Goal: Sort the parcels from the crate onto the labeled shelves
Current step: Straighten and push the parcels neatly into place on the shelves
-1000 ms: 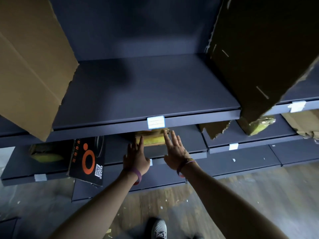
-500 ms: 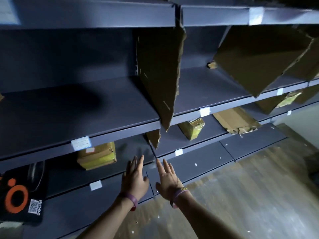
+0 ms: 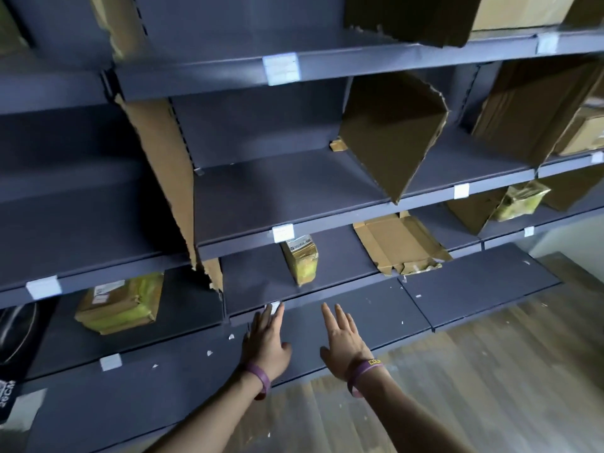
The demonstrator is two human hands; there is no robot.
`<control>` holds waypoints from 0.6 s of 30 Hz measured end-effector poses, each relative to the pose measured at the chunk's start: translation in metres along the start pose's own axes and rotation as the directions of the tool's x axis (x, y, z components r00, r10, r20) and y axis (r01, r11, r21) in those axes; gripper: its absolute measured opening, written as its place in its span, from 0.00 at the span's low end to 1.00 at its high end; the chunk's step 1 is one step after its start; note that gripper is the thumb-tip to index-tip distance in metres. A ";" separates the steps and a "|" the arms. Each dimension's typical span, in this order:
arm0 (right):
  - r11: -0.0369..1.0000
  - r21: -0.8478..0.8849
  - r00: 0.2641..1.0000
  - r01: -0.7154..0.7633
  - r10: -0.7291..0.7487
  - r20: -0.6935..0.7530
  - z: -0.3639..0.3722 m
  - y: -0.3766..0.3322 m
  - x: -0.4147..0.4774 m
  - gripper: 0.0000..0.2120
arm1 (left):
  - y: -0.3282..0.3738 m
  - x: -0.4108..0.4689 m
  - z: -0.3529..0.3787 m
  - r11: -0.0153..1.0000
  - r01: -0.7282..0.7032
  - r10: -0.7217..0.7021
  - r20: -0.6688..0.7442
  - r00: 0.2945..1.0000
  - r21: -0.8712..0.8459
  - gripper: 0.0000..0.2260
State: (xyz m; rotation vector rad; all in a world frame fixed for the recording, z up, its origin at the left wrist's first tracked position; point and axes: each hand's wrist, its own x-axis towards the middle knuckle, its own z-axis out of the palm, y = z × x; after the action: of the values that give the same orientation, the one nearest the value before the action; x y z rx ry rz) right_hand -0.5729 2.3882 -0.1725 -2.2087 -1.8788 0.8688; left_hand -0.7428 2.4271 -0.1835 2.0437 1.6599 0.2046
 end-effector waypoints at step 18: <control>0.990 -0.084 0.986 0.113 -0.101 0.135 -0.065 0.026 0.140 0.42 | 0.052 0.134 0.009 0.988 0.146 -0.141 0.079 0.987 -0.058 0.38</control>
State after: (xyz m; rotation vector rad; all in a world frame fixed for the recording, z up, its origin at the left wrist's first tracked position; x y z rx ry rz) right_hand -0.5091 2.5310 -0.1783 -2.1247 -2.1152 0.9482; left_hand -0.6601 2.5445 -0.1926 1.8541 1.7239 0.1279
